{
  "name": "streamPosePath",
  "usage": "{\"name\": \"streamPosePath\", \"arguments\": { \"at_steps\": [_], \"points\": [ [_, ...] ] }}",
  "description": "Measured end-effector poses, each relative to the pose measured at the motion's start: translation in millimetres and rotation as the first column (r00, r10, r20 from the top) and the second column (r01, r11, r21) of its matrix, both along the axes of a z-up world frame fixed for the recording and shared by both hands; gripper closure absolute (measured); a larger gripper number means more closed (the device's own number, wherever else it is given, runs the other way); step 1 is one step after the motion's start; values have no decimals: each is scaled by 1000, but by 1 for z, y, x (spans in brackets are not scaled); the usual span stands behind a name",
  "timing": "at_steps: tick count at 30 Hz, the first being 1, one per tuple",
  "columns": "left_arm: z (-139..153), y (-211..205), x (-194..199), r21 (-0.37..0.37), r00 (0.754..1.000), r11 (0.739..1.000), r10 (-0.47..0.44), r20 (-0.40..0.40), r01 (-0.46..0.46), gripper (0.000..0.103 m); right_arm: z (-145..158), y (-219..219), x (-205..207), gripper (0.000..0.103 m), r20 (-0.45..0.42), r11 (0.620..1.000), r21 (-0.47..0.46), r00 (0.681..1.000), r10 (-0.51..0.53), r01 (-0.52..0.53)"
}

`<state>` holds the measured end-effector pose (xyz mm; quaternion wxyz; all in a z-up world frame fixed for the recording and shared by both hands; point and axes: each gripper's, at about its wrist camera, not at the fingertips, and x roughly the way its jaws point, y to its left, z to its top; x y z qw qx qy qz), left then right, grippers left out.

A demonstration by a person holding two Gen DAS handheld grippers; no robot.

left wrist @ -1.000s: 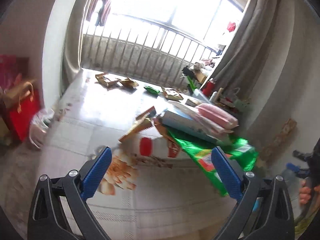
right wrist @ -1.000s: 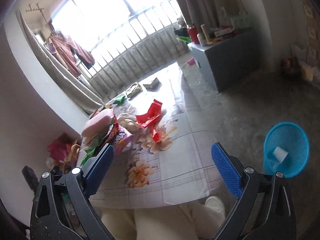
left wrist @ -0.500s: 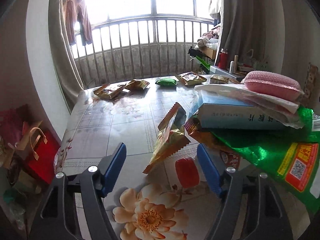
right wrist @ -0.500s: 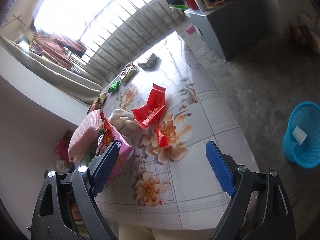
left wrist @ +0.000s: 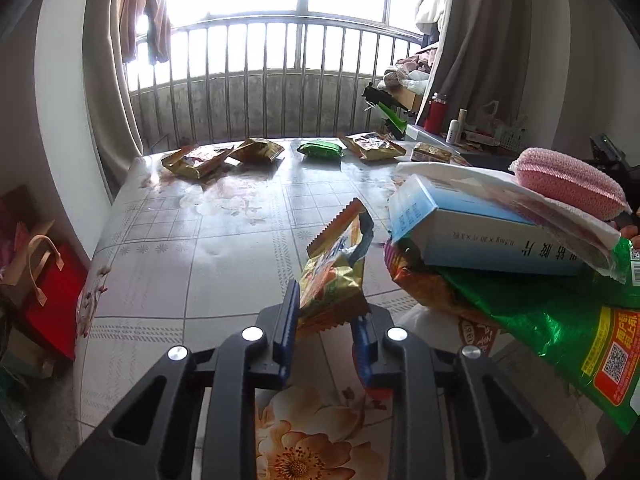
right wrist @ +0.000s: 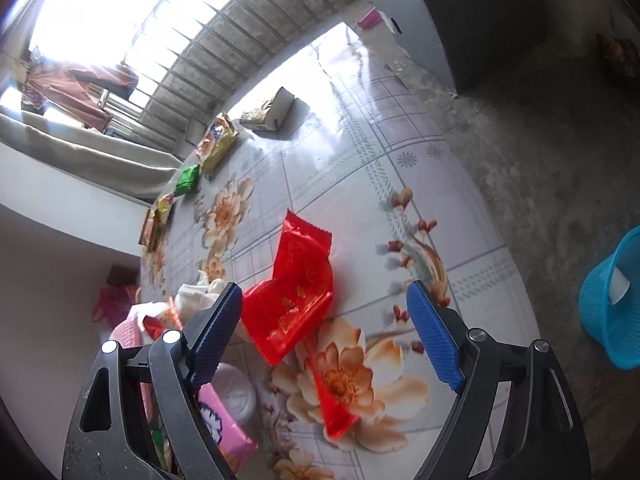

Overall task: Collect trash
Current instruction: 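Grasp the red wrapper with right tool while left tool grasps the gold packet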

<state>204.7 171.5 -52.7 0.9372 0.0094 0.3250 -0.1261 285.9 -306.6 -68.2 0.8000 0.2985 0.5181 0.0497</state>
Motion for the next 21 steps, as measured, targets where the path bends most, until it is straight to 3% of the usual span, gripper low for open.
{"name": "streamPosePath", "arguments": {
  "at_steps": [4, 10, 16, 21],
  "points": [
    [2, 3, 1, -14, 1000, 1000, 6, -6, -6, 87, -15, 13, 27, 33, -40, 995, -92, 999, 23, -27],
    [3, 9, 1, -36, 1000, 999, 25, -14, -26, 93, -17, 22, 44, 46, -8, 985, -165, 999, 52, -52],
    [3, 9, -3, -36, 999, 998, 42, -10, -42, 94, -19, 29, 45, 68, -10, 978, -184, 995, 103, -103],
    [4, 12, -3, -40, 998, 998, 55, -10, -55, 94, -21, 33, 40, 101, -21, 966, -217, 990, 139, -141]
  ]
}}
